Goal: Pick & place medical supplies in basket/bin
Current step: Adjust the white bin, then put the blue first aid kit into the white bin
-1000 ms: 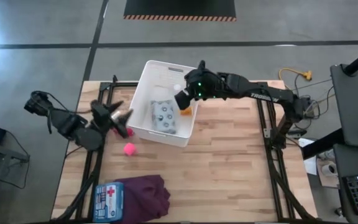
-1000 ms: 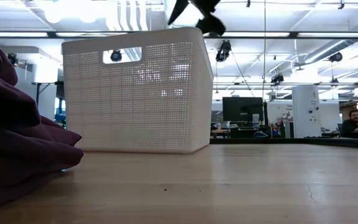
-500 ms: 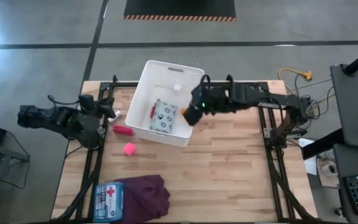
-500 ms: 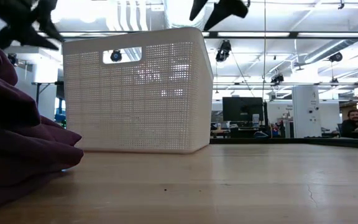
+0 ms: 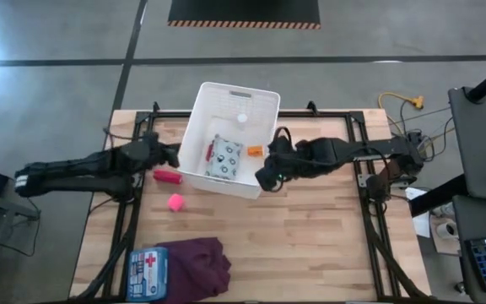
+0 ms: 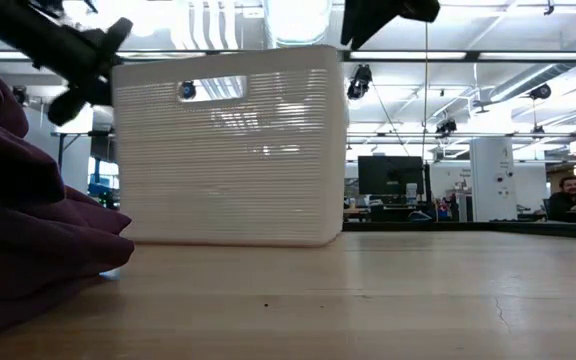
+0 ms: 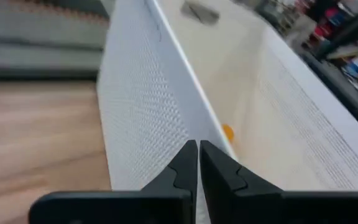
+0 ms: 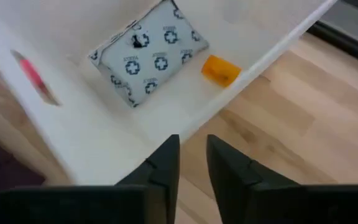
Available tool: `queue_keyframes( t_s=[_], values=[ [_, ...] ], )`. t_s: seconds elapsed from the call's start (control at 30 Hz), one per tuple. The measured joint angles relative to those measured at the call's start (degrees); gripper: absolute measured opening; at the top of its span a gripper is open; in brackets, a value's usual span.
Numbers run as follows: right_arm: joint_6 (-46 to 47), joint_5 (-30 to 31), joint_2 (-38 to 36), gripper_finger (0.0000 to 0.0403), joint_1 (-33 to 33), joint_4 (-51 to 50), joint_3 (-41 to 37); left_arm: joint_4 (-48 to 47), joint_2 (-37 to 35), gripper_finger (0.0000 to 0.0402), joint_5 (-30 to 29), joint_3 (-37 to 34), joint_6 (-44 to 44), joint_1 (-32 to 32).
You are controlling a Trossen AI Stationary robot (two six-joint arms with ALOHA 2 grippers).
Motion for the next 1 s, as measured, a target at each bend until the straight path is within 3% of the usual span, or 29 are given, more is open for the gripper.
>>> queue_keyframes(
  t_s=[0.2,0.3,0.37,0.5,0.67,0.8,0.9,1.0],
  values=[
    [4.4,-0.3,-1.4,0.0049,4.0,-1.6,-2.6,11.9,6.0,0.0000,27.2,0.3,8.1,11.6],
    [5.1,-0.3,-1.9,0.0048,6.0,-1.8,-3.3,13.8,10.1,0.0000,35.7,2.1,9.7,15.8],
    [4.7,-0.5,-1.9,0.0047,7.3,-2.0,-3.4,13.0,11.8,0.0000,35.2,4.7,12.7,16.9],
    [4.6,-0.9,-1.9,0.0047,10.4,-4.5,-3.5,3.6,9.8,0.0000,27.8,11.2,18.2,16.0],
    [5.9,-0.6,-2.0,0.0057,13.7,-8.7,-3.5,-22.4,5.7,0.0014,22.6,23.1,19.1,11.1],
    [6.1,-0.5,-2.0,0.0098,13.4,-9.8,-3.8,-36.5,5.8,0.0074,19.4,27.3,10.1,5.9],
    [6.1,-1.4,-2.0,0.0137,12.5,-9.7,-4.4,-36.9,5.3,0.0130,20.5,25.4,-0.2,0.4],
    [4.9,-4.6,-2.0,0.0171,12.0,-9.6,-5.9,-36.7,5.4,0.0175,24.5,21.6,-4.3,-8.2]
  ],
)
